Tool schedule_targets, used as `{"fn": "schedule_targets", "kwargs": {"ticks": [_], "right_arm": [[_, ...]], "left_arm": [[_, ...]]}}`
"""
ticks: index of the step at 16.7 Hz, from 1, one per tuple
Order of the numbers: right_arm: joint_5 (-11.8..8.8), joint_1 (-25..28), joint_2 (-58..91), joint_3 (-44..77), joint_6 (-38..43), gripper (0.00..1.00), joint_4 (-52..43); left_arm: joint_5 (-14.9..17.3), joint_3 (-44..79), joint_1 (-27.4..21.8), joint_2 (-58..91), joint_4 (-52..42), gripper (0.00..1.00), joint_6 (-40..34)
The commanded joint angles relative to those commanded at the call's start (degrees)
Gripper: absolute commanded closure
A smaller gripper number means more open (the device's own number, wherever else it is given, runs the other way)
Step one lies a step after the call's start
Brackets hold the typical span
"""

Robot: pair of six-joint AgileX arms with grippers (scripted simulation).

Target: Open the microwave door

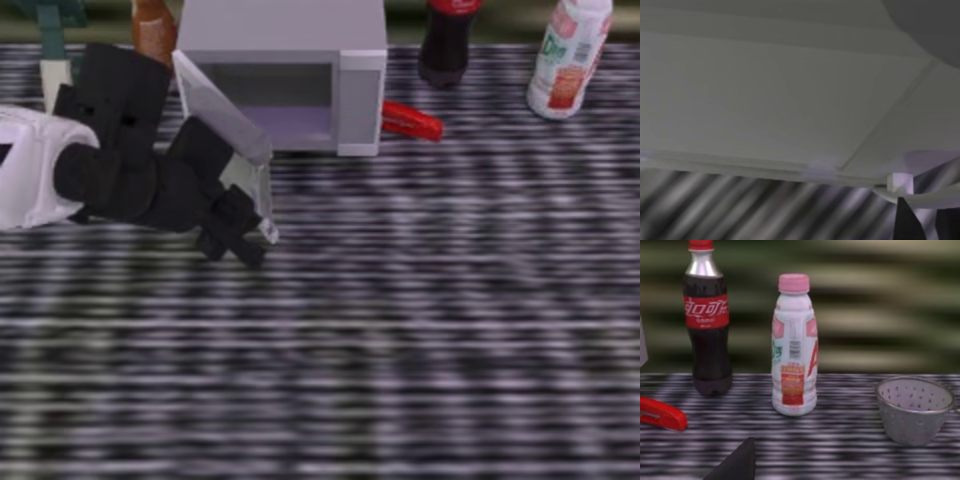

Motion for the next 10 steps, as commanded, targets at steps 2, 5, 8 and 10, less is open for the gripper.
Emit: {"fn": "schedule_targets", "kwargs": {"ticks": [2, 5, 8, 10], "right_arm": [[0.0, 0.0, 0.0, 0.0, 0.0, 0.0, 0.0], [0.0, 0.0, 0.0, 0.0, 0.0, 0.0, 0.0], [0.0, 0.0, 0.0, 0.0, 0.0, 0.0, 0.0], [0.0, 0.0, 0.0, 0.0, 0.0, 0.0, 0.0]], "left_arm": [[0.5, -0.3, -0.3, 0.0, -0.2, 1.0, -0.1], [1.5, -0.1, 0.7, -0.2, -0.8, 1.0, 1.8], [2.5, -0.1, 1.6, -0.3, -1.5, 1.0, 3.6], [2.5, -0.1, 1.6, -0.3, -1.5, 1.0, 3.6]]}}
